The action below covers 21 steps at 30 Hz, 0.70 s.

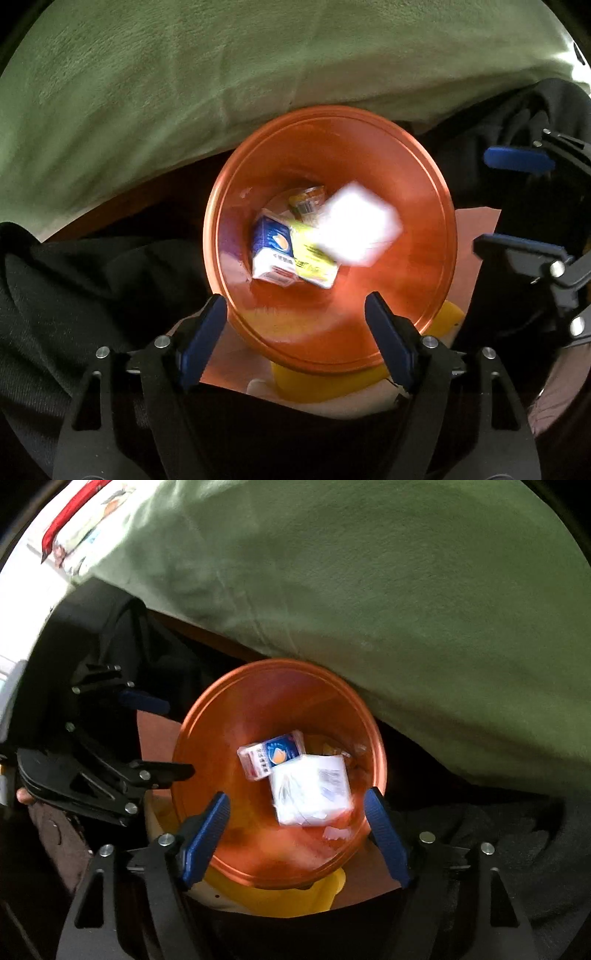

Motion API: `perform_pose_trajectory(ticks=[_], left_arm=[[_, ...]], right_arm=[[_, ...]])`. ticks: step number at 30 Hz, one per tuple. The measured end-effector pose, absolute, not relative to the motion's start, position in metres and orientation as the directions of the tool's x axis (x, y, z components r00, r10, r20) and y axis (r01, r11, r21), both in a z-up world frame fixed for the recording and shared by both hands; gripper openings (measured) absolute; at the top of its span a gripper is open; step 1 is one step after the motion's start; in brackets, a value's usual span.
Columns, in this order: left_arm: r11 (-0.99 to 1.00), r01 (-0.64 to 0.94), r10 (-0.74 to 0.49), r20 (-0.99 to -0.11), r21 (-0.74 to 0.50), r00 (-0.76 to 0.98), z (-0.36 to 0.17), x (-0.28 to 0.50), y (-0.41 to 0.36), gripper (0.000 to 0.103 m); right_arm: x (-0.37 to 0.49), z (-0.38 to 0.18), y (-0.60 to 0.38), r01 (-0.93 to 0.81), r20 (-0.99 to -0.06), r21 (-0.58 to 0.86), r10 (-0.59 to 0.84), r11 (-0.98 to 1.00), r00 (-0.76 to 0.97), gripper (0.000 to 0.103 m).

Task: Collect trash
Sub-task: 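Open both tools to drop the carton and cube box into the bucket, then grasp the blue cloth with the left tool while the right tool grasps white wrapper strips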

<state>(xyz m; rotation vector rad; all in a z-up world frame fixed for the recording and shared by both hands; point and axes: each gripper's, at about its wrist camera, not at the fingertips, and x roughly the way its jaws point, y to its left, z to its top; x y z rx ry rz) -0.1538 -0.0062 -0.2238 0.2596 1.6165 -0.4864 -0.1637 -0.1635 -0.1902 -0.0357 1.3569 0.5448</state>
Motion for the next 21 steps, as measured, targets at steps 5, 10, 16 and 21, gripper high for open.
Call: perform_pose_trajectory(ticks=[5, 10, 16, 21], left_arm=[[0.882, 0.427, -0.179, -0.98, -0.198, -0.085, -0.211, -0.154, 0.008, 0.075], [0.858, 0.457, -0.289, -0.956, -0.234, 0.054, -0.16, -0.15, 0.023, 0.075], [0.886, 0.442, -0.324, -0.872, -0.143, 0.368, -0.07, -0.114, 0.043, 0.079], [0.945, 0.299, -0.285, -0.791, -0.135, 0.542, -0.027, -0.041, 0.071, 0.083]], right_arm=[[-0.162, -0.161, -0.174, -0.38, -0.897, 0.313, 0.403, 0.87, 0.183, 0.074], [-0.16, -0.1, -0.191, -0.408, -0.805, 0.35, 0.493, 0.843, 0.33, 0.075], [-0.137, -0.043, -0.218, -0.402, -0.679, 0.332, 0.512, 0.853, 0.526, 0.081], [-0.121, -0.02, -0.231, -0.369, -0.615, 0.35, 0.508, 0.861, 0.603, 0.083]])
